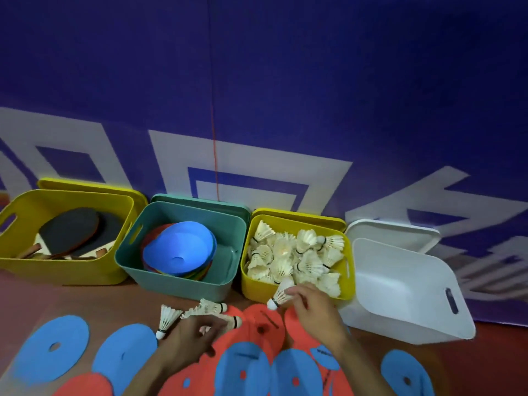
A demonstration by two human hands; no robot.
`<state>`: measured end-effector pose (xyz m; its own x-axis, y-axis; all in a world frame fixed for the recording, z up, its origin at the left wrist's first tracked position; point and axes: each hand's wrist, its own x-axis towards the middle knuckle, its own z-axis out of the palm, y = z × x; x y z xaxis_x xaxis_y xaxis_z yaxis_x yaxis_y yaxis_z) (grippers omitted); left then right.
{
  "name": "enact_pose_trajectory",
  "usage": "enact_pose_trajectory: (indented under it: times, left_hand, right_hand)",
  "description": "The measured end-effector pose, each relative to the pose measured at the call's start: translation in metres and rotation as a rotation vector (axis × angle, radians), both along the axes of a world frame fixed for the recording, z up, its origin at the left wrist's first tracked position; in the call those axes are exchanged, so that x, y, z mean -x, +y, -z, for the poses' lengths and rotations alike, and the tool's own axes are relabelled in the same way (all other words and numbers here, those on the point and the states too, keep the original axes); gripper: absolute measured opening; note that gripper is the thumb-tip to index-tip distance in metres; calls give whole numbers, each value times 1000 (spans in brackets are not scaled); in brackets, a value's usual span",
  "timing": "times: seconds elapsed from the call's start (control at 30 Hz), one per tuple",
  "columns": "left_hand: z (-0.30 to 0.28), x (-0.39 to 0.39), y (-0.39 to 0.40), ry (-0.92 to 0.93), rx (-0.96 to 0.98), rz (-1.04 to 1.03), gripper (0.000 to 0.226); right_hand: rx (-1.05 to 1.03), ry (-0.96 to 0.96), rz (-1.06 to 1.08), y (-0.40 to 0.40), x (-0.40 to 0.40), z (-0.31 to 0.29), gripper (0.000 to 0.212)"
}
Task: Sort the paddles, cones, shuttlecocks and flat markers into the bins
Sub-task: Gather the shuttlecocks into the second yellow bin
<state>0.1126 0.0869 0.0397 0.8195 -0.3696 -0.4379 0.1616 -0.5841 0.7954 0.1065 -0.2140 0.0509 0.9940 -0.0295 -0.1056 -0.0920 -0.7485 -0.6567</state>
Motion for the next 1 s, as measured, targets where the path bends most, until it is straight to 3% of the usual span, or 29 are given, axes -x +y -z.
enact_pose_trajectory:
  times: [0.13, 0.3, 0.47, 0.73, 1.0]
  left_hand:
    - [-28, -25, -46, -86, 44, 65, 23]
    - [-60, -55, -107, -215, 22, 82, 23]
    - [-68, -76, -159, -216, -2, 100, 25]
    - [-51, -106, -218, -262, -98, 184, 33]
    - [-22, -101, -211, -283, -157, 120, 35]
  right_hand:
    - [-135, -118, 207, -51, -10, -24, 27]
    - [-114, -119, 307, -99, -32, -30, 28]
    - [-106, 100, 244, -129, -33, -11, 32]
    - [-234, 63, 235, -149, 5, -5, 32]
    - [-264, 17, 206, -147, 19, -3, 32]
